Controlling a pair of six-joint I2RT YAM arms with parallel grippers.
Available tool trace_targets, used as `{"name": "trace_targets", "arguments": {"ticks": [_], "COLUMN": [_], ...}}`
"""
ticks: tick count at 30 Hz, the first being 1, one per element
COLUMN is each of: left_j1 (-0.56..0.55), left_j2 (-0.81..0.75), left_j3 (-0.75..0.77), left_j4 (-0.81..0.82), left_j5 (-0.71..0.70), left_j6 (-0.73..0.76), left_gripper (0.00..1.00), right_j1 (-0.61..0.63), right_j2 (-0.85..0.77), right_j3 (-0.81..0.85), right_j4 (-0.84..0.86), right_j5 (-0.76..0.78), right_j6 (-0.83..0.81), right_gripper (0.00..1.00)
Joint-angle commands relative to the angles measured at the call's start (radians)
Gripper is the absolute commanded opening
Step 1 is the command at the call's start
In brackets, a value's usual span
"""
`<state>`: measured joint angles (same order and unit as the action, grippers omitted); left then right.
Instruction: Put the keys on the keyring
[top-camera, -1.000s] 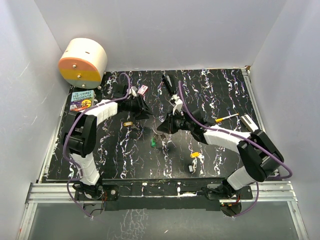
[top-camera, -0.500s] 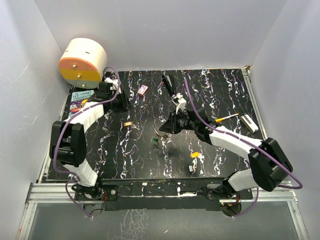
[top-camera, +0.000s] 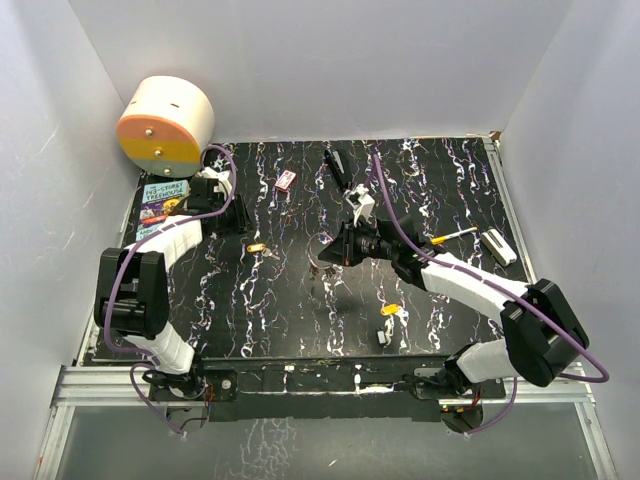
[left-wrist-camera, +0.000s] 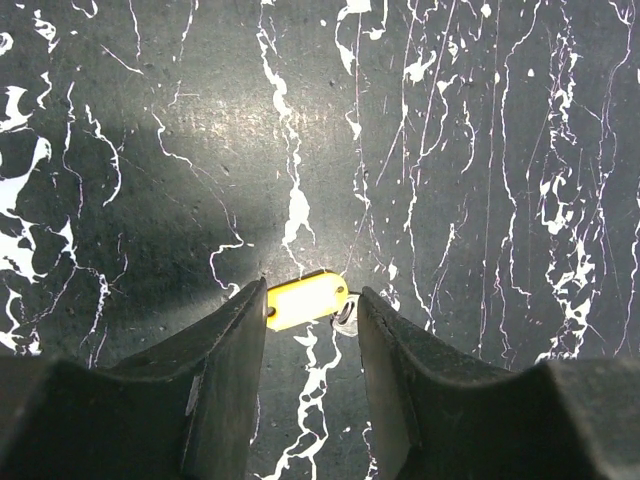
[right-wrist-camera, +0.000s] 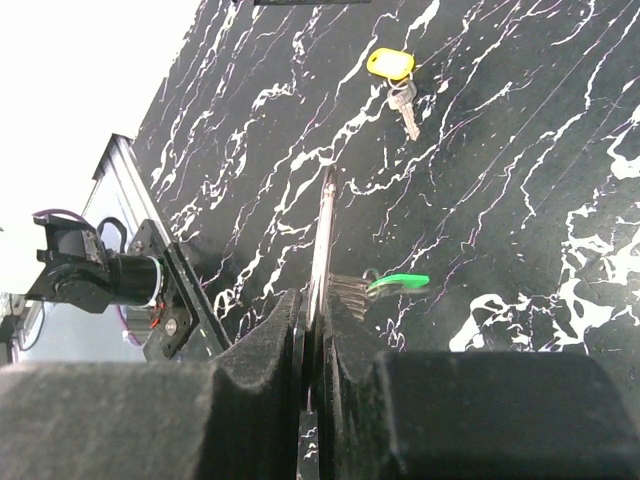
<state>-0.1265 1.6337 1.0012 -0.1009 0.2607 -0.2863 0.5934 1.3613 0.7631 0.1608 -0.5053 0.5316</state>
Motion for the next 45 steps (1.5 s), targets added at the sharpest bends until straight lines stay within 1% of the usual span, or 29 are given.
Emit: {"name": "trace_targets", "arguments": {"ticks": [1, 5, 8, 13, 16, 17, 19, 21, 26, 29, 31, 32, 35, 37, 39, 41, 42, 43, 44, 45], "left_j1": [-0.001, -0.001, -0.001, -0.001, -0.001, -0.001, -0.001, -0.001, -0.001, 0.0, 0.0, -0.001, -0.001, -0.001, -0.001, -0.001, -0.001, 0.0, -0.001, -0.001], "left_j2": [-0.041, -0.041, -0.042, -0.041, -0.047, -0.049, -0.048, -0.043, -0.033, -0.033, -0.038, -0.038, -0.049, -0.063, -0.078, -0.087, -0.088, -0.09, -0.09, -0.09], "left_j3": [-0.004, 0.004, 0.009, 0.011, 0.002, -0.001, -0.005, -0.004, 0.0, -0.002, -0.007, -0.01, -0.016, -0.023, -0.025, -0.023, -0.021, -0.019, -0.018, -0.018], "left_j4": [0.033, 0.029, 0.029, 0.03, 0.037, 0.041, 0.047, 0.049, 0.048, 0.049, 0.054, 0.057, 0.062, 0.07, 0.074, 0.072, 0.067, 0.066, 0.067, 0.068], "left_j5": [-0.02, -0.027, -0.025, -0.028, -0.037, -0.041, -0.042, -0.041, -0.035, -0.035, -0.037, -0.038, -0.041, -0.044, -0.052, -0.06, -0.064, -0.068, -0.071, -0.073], "left_j6": [0.018, 0.016, 0.015, 0.018, 0.024, 0.026, 0.029, 0.027, 0.024, 0.025, 0.027, 0.03, 0.036, 0.043, 0.053, 0.063, 0.067, 0.068, 0.07, 0.07], "left_gripper": [0.41, 0.42, 0.43, 0.44, 0.44, 0.44, 0.44, 0.44, 0.44, 0.45, 0.45, 0.45, 0.45, 0.45, 0.49, 0.63, 0.68, 0.75, 0.84, 0.86], "right_j1": [-0.006, -0.006, -0.035, -0.187, -0.243, -0.254, -0.26, -0.261, -0.262, -0.263, -0.263, -0.262, -0.262, -0.263, -0.261, -0.261, -0.261, -0.261, -0.259, -0.257], "right_j2": [-0.012, 0.051, 0.1, 0.253, 0.305, 0.311, 0.313, 0.306, 0.279, 0.267, 0.254, 0.248, 0.205, 0.151, 0.093, 0.039, 0.018, -0.003, -0.02, -0.039], "right_j3": [0.043, 0.064, 0.056, -0.03, -0.085, -0.091, -0.085, -0.061, -0.043, -0.054, -0.063, -0.067, -0.061, -0.053, -0.016, 0.038, 0.064, 0.086, 0.098, 0.108], "right_j4": [0.113, 0.187, 0.253, 0.354, 0.419, 0.418, 0.377, 0.303, 0.207, 0.171, 0.151, 0.141, 0.066, 0.015, -0.073, -0.167, -0.204, -0.232, -0.248, -0.255], "right_j5": [-0.055, -0.126, -0.124, -0.149, -0.162, -0.162, -0.15, -0.134, -0.102, -0.08, -0.066, -0.061, -0.002, 0.051, 0.138, 0.241, 0.287, 0.342, 0.395, 0.444], "right_j6": [0.035, 0.078, 0.124, 0.261, 0.283, 0.278, 0.248, 0.203, 0.158, 0.147, 0.139, 0.136, 0.117, 0.094, 0.054, 0.026, 0.007, -0.003, -0.006, -0.003], "right_gripper": [0.08, 0.08, 0.08, 0.08, 0.08, 0.11, 0.22, 0.26, 0.27, 0.31, 0.37, 0.42, 0.63, 0.7, 0.73, 0.82, 0.84, 0.95, 0.98, 0.98]}}
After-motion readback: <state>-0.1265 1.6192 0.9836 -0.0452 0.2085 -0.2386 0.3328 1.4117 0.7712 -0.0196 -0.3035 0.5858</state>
